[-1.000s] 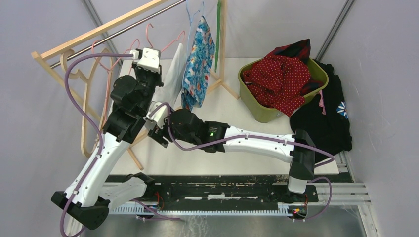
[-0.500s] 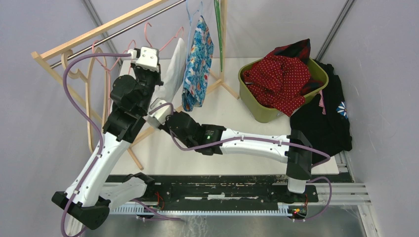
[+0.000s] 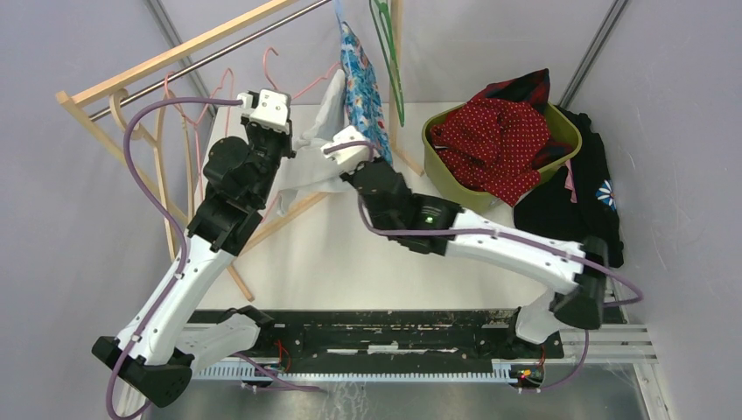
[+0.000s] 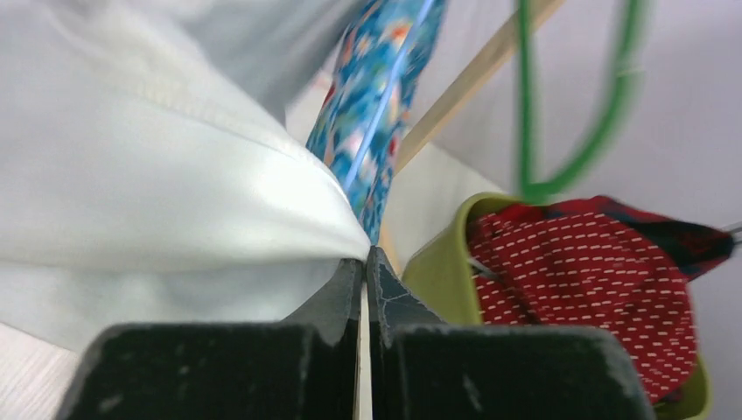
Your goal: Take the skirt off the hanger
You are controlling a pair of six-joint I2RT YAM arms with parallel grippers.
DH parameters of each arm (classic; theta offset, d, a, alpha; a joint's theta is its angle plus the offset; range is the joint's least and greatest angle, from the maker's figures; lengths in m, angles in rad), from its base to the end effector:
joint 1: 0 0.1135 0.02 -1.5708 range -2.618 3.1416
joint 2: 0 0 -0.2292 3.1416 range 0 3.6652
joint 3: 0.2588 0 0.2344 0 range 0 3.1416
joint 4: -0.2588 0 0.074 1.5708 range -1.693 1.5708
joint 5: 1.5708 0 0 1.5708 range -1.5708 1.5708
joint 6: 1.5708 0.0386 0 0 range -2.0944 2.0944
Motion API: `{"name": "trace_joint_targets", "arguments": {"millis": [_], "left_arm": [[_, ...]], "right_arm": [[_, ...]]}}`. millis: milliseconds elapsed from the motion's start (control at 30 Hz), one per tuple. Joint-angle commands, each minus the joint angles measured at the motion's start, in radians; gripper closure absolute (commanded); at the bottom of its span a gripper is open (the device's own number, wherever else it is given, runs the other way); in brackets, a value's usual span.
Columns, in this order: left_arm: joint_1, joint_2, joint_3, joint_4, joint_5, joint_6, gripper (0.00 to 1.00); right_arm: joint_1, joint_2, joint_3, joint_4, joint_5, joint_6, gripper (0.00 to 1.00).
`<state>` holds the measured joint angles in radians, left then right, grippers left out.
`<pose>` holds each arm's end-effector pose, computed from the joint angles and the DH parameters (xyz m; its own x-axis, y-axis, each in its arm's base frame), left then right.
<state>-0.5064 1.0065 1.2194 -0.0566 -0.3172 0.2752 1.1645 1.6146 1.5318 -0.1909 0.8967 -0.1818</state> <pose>0.1943 -0.0940 0.4309 0.1830 0.1937 -0.9638 0.1472 0.9639 0.2217 0.1681 0.3144 0.3570 -0.0551 -0.4137 -0.9087 -0.2909 0.8773 -0.3818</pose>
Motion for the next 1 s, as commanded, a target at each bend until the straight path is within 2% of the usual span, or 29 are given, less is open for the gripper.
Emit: {"name": "trace_joint_targets", "arguments": {"millis": [0,133,200,333,467,567,767,967], "left_arm": [[0.000,-0.030,-0.002,0.098,-0.027,0.019,0.97],[0.000,-0.020,-0.011,0.118,-0.028,0.024,0.97],[0.000,-0.015,-0.016,0.129,-0.025,0.023,0.97],[0.000,-0.003,-0.023,0.146,-0.027,0.032,0.97],[-0.001,0.009,-0.026,0.160,-0.036,0.057,0.97],[0.000,0.015,-0.030,0.172,-0.044,0.070,0.97],[0.000,0.019,-0.042,0.193,-0.057,0.092,0.97],[0.000,0.021,-0.063,0.211,-0.072,0.130,0.97]], "right_arm": [[-0.002,-0.194,0.037,0.032,0.057,-0.126,0.99],[0.003,-0.279,0.096,0.002,0.018,-0.162,0.99],[0.004,-0.309,0.107,0.042,0.022,-0.213,0.99],[0.004,-0.332,0.108,0.216,0.059,-0.402,0.99],[-0.010,-0.293,0.125,0.504,0.093,-0.714,0.99],[-0.070,-0.257,0.176,0.600,0.091,-0.829,0.99],[-0.247,-0.205,0.294,0.647,0.077,-0.890,0.99],[-0.449,-0.150,0.384,0.506,0.074,-0.771,0.99]]}}
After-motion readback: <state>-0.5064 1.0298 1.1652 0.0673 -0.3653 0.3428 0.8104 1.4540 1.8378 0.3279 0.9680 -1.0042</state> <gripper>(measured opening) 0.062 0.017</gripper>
